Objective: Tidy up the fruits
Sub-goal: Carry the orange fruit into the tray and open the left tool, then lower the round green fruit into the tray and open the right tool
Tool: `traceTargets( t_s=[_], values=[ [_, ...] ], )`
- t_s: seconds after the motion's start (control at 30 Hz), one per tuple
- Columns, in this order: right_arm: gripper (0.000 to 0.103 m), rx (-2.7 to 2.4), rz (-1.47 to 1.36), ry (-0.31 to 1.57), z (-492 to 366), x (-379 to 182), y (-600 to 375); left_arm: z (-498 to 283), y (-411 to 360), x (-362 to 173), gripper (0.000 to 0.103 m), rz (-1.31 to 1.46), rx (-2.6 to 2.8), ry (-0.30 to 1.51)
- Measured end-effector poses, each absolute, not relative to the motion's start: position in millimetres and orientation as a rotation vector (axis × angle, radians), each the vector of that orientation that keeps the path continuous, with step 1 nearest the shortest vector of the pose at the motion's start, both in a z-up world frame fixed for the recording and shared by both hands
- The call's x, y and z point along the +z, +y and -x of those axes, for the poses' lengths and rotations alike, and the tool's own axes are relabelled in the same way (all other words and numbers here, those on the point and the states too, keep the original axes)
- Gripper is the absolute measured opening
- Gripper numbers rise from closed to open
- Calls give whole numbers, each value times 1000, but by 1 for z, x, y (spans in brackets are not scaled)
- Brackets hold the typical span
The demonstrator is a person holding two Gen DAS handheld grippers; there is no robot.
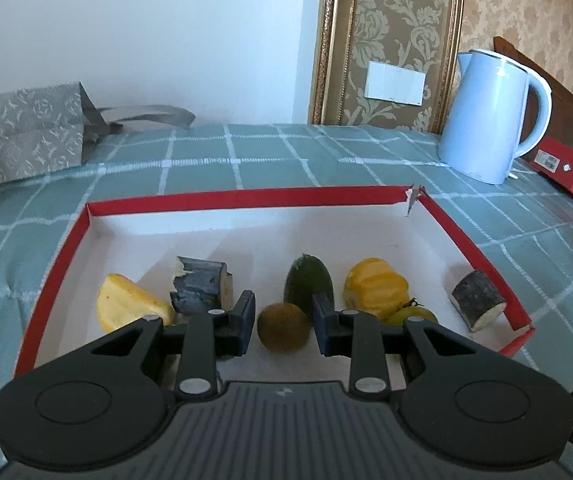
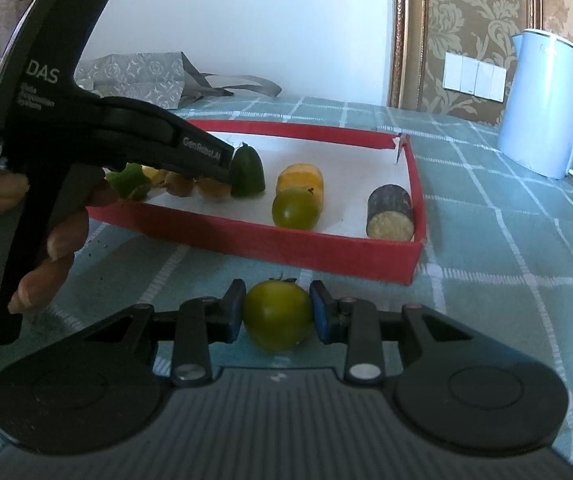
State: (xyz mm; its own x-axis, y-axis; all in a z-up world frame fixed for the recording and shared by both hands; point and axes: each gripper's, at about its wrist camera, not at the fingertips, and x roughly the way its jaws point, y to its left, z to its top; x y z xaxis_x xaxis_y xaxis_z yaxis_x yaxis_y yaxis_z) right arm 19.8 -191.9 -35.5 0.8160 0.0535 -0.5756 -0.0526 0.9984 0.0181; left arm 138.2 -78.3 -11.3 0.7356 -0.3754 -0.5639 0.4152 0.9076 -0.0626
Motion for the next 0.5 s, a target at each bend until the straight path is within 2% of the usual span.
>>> traceTargets(
  t_s=[0.03,0.1,0.13,0.5],
  values=[
    [32,56,-1,614,-20,-36,-192,-137,-79,-11,39,-75,-439,596],
    [32,57,-2,616,-20,-36,-192,-132,-77,-8,69,-66,-434,563],
    [32,57,-4,615,-20,-36,-192,-127,-75,-6,73,-61,-416,538],
    [32,57,13,617,-21,-36,-190,-61,-14,-4,79,38,-348,507]
  ],
)
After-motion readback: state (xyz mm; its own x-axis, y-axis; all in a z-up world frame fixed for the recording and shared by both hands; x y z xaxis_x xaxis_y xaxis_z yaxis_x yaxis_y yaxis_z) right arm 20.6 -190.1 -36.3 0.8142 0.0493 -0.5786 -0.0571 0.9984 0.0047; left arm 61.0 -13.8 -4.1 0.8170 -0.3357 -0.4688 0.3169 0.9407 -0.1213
